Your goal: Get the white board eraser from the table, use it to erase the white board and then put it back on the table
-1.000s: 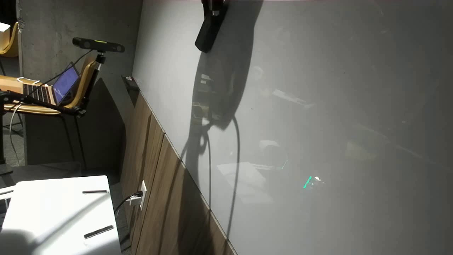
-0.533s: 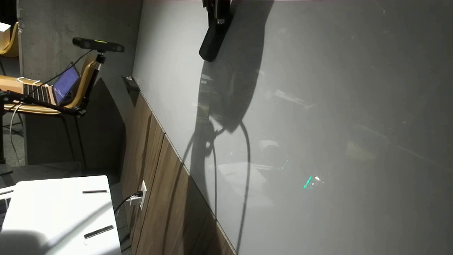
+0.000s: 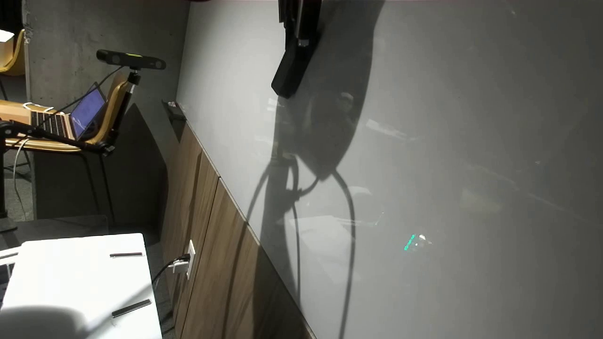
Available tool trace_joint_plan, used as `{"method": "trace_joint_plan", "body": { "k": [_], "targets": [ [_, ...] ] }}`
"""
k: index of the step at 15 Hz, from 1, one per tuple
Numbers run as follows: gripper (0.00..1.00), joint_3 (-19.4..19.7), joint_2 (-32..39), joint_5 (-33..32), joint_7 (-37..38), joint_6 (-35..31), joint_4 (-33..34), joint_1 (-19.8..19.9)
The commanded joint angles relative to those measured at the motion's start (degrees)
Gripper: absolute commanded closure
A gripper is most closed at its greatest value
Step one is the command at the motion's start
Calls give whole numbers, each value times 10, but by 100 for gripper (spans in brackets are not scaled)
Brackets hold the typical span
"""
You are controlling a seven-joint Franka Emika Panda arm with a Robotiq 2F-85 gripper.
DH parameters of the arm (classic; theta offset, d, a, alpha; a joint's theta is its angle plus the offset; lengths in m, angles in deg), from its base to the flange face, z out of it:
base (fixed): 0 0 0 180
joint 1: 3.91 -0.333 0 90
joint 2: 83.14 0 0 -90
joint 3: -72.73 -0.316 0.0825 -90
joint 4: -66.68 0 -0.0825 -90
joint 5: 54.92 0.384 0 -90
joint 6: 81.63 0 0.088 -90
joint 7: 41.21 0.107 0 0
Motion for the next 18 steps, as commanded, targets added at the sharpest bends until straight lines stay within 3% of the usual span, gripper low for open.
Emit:
{"method": "trace_joint_plan", "body": {
  "k": [1,12,18],
  "targets": [
    [69,11,65,-6,-8,-46,53,17],
    [69,0,18,-143,17,-92,-137,48],
    [69,-22,-8,-154,72,-18,-159,40]
  ]
}}
